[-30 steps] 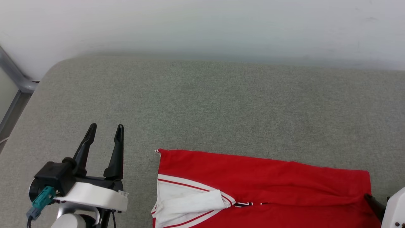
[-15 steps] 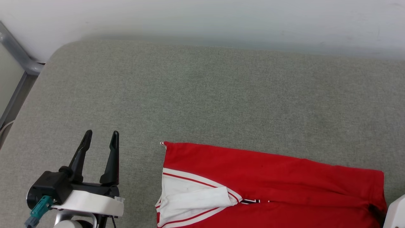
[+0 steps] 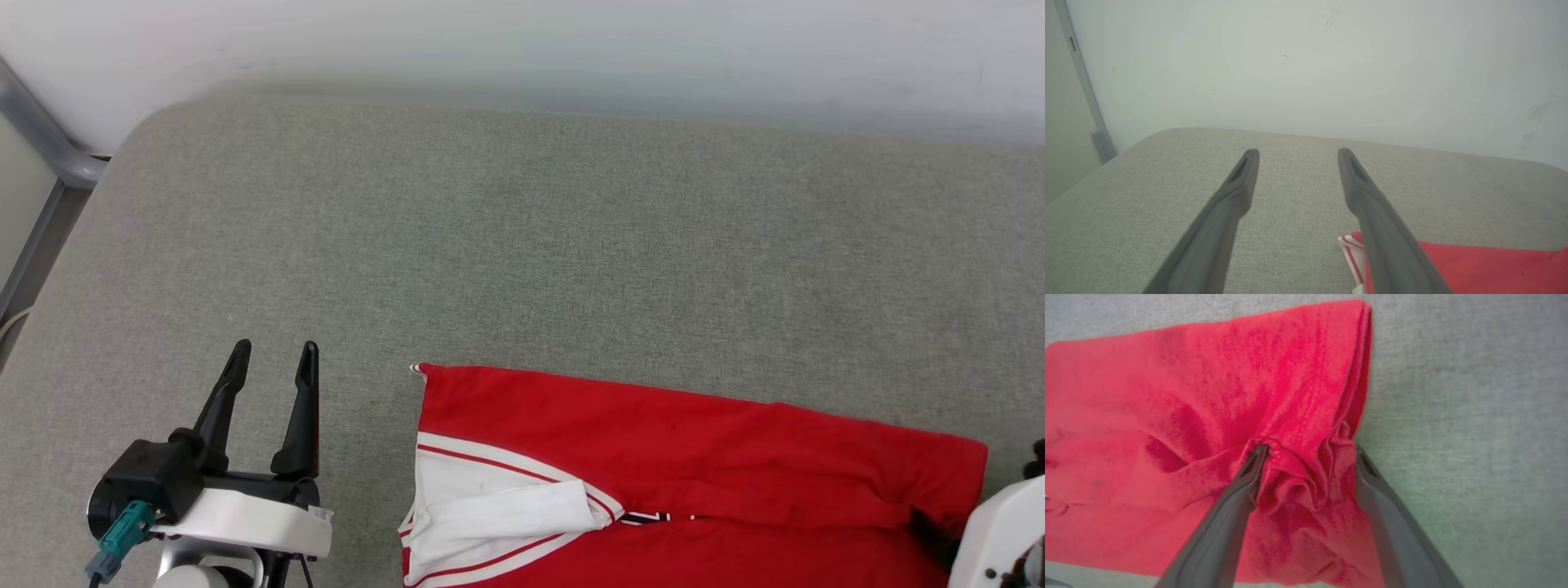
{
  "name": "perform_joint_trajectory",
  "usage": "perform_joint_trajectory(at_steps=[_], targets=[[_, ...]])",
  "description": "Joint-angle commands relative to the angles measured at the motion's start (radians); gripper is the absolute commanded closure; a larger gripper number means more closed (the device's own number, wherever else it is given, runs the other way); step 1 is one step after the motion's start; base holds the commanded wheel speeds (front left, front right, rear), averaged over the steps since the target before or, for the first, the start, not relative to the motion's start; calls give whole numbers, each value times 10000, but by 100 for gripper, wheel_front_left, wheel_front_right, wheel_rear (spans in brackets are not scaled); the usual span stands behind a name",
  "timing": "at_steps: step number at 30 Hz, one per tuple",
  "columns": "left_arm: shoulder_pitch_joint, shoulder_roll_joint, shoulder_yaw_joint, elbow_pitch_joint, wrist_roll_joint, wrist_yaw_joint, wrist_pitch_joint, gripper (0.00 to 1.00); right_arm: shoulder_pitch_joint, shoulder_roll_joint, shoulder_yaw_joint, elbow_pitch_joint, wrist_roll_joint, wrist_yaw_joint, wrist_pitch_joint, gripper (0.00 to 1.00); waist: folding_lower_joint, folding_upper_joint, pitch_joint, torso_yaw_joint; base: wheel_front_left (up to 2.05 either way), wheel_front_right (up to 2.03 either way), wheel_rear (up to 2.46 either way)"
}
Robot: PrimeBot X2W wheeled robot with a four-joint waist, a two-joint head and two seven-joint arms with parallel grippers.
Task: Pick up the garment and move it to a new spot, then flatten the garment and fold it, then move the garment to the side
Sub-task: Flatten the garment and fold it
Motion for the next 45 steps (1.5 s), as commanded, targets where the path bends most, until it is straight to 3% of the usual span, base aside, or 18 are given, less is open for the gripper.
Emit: perform_joint_trajectory(at_steps=[1,4,5,7,8,20,30,36,45], targets=[[-117,-26,17,36,19,-28,-24,0,228,516,623,343,257,136,87,0,1,0,-36,-21,0,0,0],[-95,-76,51,159,19,-41,-24,0,263,443,900,359,406,137,-78,0,1,0,-120,-56,0,0,0],[-78,-82,55,188,22,-46,-24,0,275,408,967,360,460,137,-133,20,1,0,-151,-66,0,0,0],[-37,-78,26,227,18,-46,-24,0,289,329,1018,363,487,135,-349,84,1,0,-213,-85,0,0,0],[-21,-62,-7,236,-4,-47,-24,0,289,269,1031,377,448,134,-465,100,1,0,-243,-91,0,0,0],[231,72,-105,213,-149,-54,-25,0,84,-662,477,696,-90,65,-1911,100,1,0,-617,-201,0,0,0],[330,-16,-160,173,-112,-53,-25,0,-75,-1365,-614,1036,-843,68,-2377,100,1,0,-808,-349,0,0,0],[489,-86,-150,194,-99,-54,-25,0,172,-1159,-455,597,-711,69,-2209,100,1,0,-1078,-498,0,0,0],[644,-105,-281,228,-150,-54,-25,0,808,-563,369,-1165,-262,72,-1349,100,1,0,-1476,-566,0,0,0]])
